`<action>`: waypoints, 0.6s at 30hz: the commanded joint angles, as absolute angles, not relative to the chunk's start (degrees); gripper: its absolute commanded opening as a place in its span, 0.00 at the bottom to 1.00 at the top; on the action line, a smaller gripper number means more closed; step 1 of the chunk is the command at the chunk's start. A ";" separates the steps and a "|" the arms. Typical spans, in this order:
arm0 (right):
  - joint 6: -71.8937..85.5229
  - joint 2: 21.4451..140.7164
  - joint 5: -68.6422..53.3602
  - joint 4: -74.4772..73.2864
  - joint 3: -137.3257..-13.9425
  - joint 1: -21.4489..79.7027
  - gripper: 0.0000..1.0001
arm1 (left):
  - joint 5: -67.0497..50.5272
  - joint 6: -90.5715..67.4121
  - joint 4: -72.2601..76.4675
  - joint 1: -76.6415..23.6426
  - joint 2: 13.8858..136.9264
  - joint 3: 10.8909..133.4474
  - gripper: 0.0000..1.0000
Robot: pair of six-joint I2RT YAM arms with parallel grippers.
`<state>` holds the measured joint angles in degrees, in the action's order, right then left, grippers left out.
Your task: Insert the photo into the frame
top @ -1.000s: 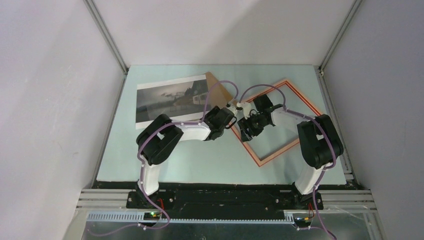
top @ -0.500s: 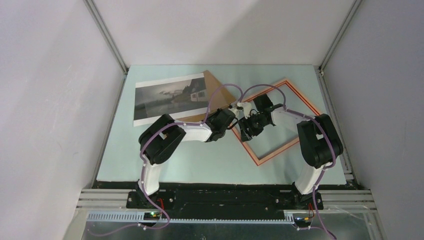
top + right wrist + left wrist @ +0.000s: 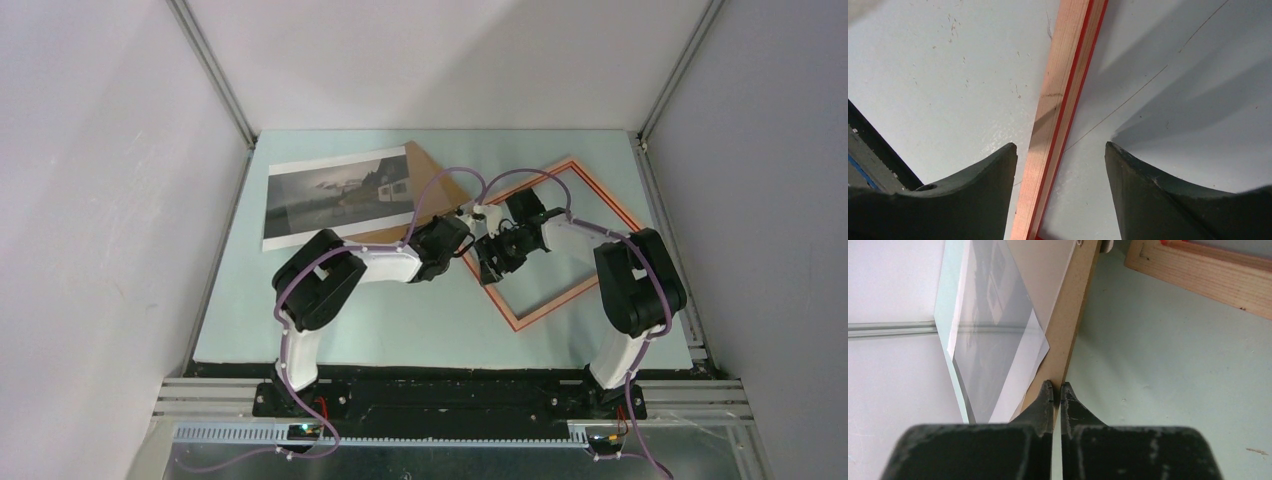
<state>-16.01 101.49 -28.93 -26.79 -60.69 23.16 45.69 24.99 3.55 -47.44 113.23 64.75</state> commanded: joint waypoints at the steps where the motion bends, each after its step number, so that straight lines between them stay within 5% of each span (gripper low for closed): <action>1: -16.20 102.26 -26.79 -31.31 -59.64 25.04 0.71 | 43.86 18.58 1.76 -45.54 112.23 68.88 0.00; 18: -16.16 104.78 -17.14 -31.70 -61.30 30.09 0.69 | 33.86 7.87 -11.01 -39.90 113.36 70.89 0.00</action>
<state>-16.10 101.45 -21.28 -27.66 -61.80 28.99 38.57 15.46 -8.86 -40.25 113.36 69.25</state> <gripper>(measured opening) 0.710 0.018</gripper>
